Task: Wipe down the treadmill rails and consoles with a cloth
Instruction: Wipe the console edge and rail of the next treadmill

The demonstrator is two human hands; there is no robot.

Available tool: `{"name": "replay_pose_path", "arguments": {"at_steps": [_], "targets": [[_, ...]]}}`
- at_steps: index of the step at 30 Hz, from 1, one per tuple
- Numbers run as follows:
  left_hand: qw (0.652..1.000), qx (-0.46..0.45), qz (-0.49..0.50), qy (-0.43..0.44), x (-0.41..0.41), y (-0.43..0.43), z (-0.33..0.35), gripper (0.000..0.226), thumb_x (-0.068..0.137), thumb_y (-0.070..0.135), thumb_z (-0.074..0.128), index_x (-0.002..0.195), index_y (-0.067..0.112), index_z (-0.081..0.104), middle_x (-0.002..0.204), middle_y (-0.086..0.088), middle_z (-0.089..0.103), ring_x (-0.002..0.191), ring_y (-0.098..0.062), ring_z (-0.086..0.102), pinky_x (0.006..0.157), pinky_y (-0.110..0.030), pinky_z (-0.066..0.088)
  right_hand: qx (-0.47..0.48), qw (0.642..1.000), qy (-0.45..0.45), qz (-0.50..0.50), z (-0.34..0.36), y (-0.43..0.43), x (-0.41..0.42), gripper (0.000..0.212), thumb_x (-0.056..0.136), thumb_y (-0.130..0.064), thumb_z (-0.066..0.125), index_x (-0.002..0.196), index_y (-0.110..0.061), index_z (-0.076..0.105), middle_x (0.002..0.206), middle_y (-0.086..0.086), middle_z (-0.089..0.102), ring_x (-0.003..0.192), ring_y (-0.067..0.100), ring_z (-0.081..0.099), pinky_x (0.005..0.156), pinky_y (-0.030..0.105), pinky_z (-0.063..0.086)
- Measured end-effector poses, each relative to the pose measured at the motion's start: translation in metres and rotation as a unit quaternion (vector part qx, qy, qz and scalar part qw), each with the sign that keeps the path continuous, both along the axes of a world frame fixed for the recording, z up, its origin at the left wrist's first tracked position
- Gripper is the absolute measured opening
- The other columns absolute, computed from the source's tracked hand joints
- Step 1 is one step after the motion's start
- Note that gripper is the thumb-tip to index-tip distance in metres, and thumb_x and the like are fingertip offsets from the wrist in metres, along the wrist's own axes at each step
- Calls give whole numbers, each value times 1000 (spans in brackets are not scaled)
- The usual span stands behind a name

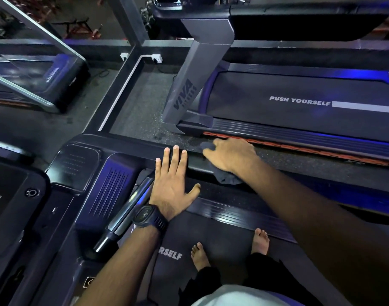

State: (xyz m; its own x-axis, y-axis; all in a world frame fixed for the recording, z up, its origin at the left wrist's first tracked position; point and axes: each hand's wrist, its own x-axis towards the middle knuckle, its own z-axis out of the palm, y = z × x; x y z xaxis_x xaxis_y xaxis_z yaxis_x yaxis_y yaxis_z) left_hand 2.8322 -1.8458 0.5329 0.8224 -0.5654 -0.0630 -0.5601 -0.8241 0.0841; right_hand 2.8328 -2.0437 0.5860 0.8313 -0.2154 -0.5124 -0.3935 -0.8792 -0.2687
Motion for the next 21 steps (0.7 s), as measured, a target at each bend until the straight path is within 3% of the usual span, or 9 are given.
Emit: {"name": "replay_pose_path", "arguments": {"at_steps": [2,6,9,12,14,18,21], "targets": [[1000,4,0,3,0,0,0,101,75,63,33,159,9,13,167,-12,3,154,-30,-4,124,-52,3,-40,998,15,-40,0,6,-12,60,100,-56,25,141,-18,46,135,17,56,119,43,54,97,60,46],[1000,12,2,9,0,-2,1,104,72,64,30,159,10,8,167,-12,-2,153,-30,-8,124,-51,0,-149,983,-104,25,3,31,-45,59,100,-56,34,146,-20,39,131,11,55,108,41,57,85,52,45],[1000,6,4,7,0,-3,0,104,72,64,32,159,9,11,167,-13,0,154,-30,-7,124,-53,2,-95,985,-131,61,0,22,-29,53,100,-56,35,140,-24,45,131,8,58,110,38,60,83,48,49],[1000,25,2,7,-2,-7,0,106,73,67,28,159,10,3,167,-12,-7,153,-28,-13,123,-52,-5,-8,1000,-17,-9,4,-1,-6,56,100,-55,30,139,-21,52,138,13,59,123,39,56,96,47,47],[1000,26,3,10,-4,-8,1,106,74,68,26,159,10,1,166,-11,-9,153,-28,-15,123,-51,-7,-18,999,1,-48,5,-3,-11,57,100,-53,29,138,-18,53,136,15,59,122,40,56,98,51,48],[1000,13,-1,3,-5,-8,1,106,73,66,31,159,8,8,167,-13,-3,153,-29,-10,123,-52,-2,-132,983,-124,26,3,24,-50,56,100,-56,34,144,-23,43,132,8,56,112,39,57,88,50,47],[1000,10,-4,1,-5,-11,0,105,73,65,32,159,8,9,167,-13,-1,153,-30,-9,123,-54,-1,-75,984,-138,82,2,10,-33,54,100,-58,35,146,-30,42,136,5,56,115,37,60,85,46,49]]}}
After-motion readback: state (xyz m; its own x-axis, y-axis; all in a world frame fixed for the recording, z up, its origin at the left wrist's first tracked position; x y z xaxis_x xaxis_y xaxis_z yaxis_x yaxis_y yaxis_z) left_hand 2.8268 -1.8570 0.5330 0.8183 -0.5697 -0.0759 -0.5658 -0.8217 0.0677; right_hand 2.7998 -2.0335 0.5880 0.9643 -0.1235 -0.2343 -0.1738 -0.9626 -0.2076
